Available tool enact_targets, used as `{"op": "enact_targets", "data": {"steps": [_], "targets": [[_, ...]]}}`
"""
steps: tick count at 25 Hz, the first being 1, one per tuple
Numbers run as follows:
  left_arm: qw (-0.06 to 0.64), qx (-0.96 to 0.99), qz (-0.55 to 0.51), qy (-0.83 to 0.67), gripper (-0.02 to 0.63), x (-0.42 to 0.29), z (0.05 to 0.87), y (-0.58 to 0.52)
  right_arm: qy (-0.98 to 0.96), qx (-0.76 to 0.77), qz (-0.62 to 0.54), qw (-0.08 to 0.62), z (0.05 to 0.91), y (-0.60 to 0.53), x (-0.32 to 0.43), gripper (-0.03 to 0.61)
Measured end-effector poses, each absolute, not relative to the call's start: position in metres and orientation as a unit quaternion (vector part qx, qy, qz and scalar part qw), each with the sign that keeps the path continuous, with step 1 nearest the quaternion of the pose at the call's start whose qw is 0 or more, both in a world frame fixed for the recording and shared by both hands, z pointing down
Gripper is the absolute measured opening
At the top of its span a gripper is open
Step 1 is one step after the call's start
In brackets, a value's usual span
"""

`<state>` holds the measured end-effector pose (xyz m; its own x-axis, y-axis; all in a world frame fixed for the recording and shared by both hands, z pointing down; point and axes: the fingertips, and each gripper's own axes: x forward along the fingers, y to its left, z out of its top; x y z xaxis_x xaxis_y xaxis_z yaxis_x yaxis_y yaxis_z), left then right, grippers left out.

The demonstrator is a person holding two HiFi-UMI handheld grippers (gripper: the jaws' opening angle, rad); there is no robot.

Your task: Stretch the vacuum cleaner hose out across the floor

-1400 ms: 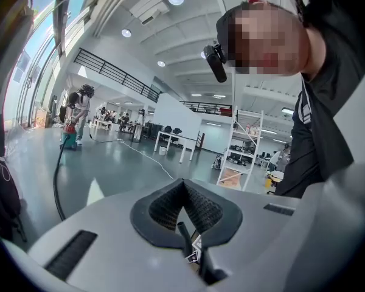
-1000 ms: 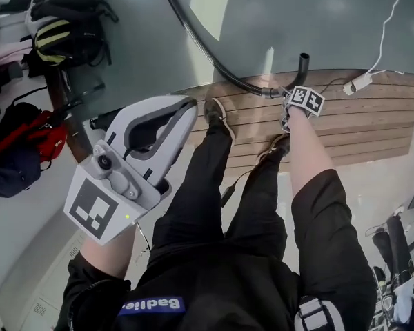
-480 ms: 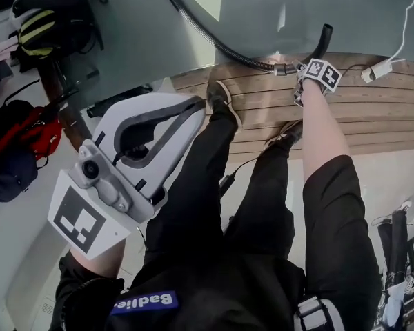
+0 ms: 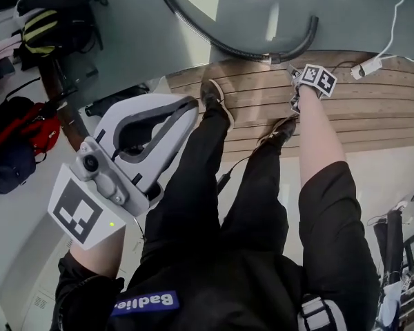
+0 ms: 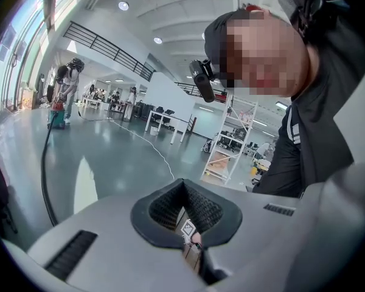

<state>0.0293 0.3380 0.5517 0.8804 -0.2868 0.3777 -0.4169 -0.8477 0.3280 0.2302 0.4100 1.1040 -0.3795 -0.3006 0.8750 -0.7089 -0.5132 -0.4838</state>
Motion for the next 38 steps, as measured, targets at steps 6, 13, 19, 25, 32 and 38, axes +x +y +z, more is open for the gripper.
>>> {"op": "enact_targets", "data": {"steps": [6,13,19,25,32,38], "targets": [[0.207,0.949,0.109,-0.212,-0.005,0.052,0.492,0.345,-0.478,0.498,0.704,0.166,1.020,0.505,0.223,0.209],[0.147,0.954,0.082,-0.249,-0.005,0.069,0.400,0.392,-0.538,0.487,0.672,0.147,0.861,0.546,0.270,0.209],[0.130,0.943,0.077,-0.296,-0.005,0.069,0.340,0.450,-0.593,0.470,0.642,0.121,0.759,0.558,0.296,0.209],[0.106,0.942,0.068,-0.312,-0.005,0.045,0.308,0.487,-0.634,0.470,0.607,0.089,0.687,0.550,0.298,0.209],[0.131,0.943,0.029,-0.303,-0.005,-0.002,0.314,0.506,-0.725,0.415,0.547,0.057,0.588,0.553,0.186,0.209],[0.165,0.950,0.006,-0.265,-0.005,-0.045,0.319,0.533,-0.795,0.370,0.465,0.120,0.541,0.574,0.076,0.209]]}}
